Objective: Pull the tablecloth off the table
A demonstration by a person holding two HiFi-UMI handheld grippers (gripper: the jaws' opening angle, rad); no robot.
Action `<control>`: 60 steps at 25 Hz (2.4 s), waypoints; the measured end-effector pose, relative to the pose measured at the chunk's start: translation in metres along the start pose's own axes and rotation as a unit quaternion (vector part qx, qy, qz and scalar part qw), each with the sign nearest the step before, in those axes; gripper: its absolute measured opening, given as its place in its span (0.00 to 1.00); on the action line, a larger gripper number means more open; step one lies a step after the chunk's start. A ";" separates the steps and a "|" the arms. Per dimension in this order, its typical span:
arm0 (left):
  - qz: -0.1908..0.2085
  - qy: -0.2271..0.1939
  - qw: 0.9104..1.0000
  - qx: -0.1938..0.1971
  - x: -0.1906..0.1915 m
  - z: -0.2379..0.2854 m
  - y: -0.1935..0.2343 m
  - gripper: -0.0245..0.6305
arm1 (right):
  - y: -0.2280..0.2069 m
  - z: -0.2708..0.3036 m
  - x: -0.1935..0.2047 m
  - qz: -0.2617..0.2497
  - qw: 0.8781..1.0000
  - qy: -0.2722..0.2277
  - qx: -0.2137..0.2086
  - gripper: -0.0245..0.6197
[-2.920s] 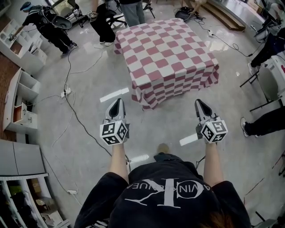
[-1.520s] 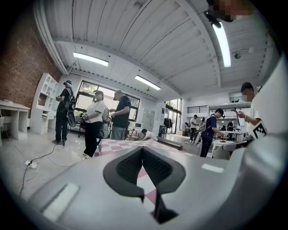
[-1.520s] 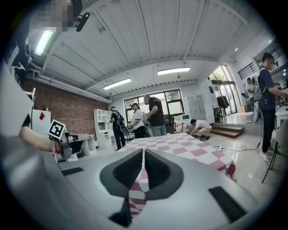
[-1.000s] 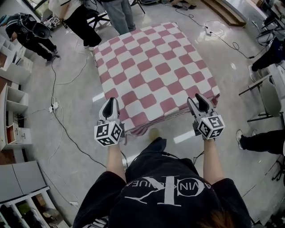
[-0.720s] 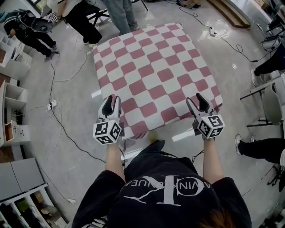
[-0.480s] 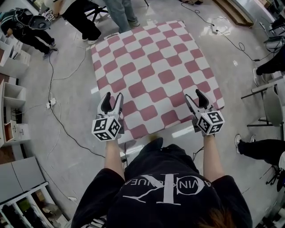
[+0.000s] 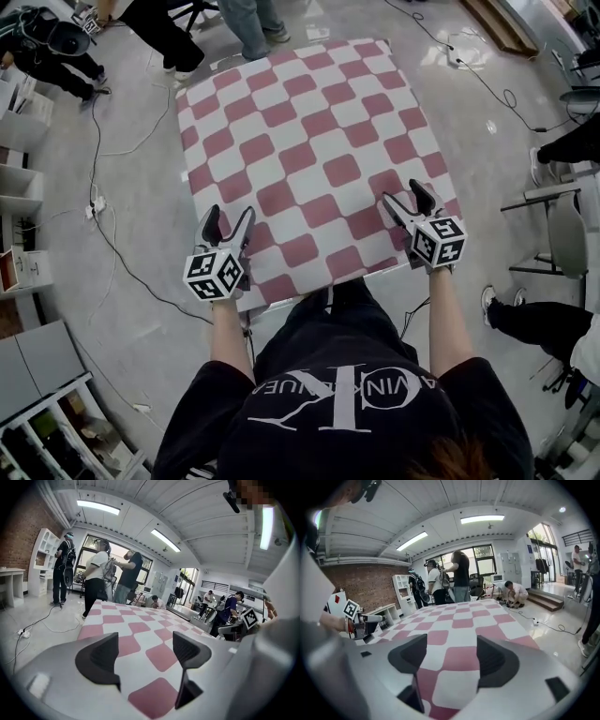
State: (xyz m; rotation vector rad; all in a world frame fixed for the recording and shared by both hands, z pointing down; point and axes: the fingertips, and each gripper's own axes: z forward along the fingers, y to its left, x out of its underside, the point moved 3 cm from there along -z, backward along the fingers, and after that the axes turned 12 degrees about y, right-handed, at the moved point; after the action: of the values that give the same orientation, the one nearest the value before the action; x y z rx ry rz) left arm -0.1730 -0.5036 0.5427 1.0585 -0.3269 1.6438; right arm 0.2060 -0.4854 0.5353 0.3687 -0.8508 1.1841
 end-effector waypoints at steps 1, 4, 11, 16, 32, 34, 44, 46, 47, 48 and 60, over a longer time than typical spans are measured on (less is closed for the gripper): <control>-0.004 0.005 1.000 -0.001 0.003 0.003 0.001 0.57 | -0.007 0.004 0.000 0.001 1.000 0.008 -0.001 0.51; -0.015 0.017 1.000 -0.010 0.009 0.012 0.004 0.57 | -0.028 0.021 -0.001 -0.009 0.999 0.039 0.000 0.52; -0.040 0.032 0.997 -0.050 0.014 0.025 0.014 0.57 | -0.079 0.049 0.005 -0.007 0.992 0.120 0.024 0.57; -0.054 0.043 0.995 -0.072 0.019 0.033 0.023 0.57 | -0.109 0.062 0.000 -0.003 0.990 0.135 0.027 0.59; -0.121 0.067 0.985 -0.102 0.038 0.039 0.041 0.58 | -0.114 0.094 0.008 0.012 0.979 0.205 0.019 0.62; -0.120 0.070 0.986 -0.097 0.039 0.041 0.041 0.58 | -0.106 0.097 0.008 0.001 0.977 0.211 0.017 0.62; -0.126 0.072 0.986 -0.086 0.043 0.040 0.037 0.58 | -0.080 0.102 0.011 -0.057 0.964 0.256 0.035 0.61; -0.127 0.070 0.986 -0.087 0.044 0.038 0.037 0.58 | -0.073 0.103 0.012 -0.069 0.962 0.262 0.039 0.54; -0.127 0.069 0.986 -0.088 0.044 0.038 0.037 0.58 | -0.070 0.104 0.011 -0.070 0.962 0.261 0.039 0.48; -0.127 0.069 0.986 -0.088 0.044 0.038 0.037 0.58 | -0.066 0.104 0.011 -0.072 0.962 0.260 0.038 0.43; -0.118 0.149 0.976 -0.104 0.054 0.038 0.061 0.69 | -0.043 0.109 0.014 -0.105 0.959 0.261 0.028 0.09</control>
State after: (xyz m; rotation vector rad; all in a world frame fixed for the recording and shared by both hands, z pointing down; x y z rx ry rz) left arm -0.2088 -0.5170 0.6241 0.6538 -0.1628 1.4916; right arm 0.2050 -0.5641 0.6234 0.1715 -0.3092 1.0393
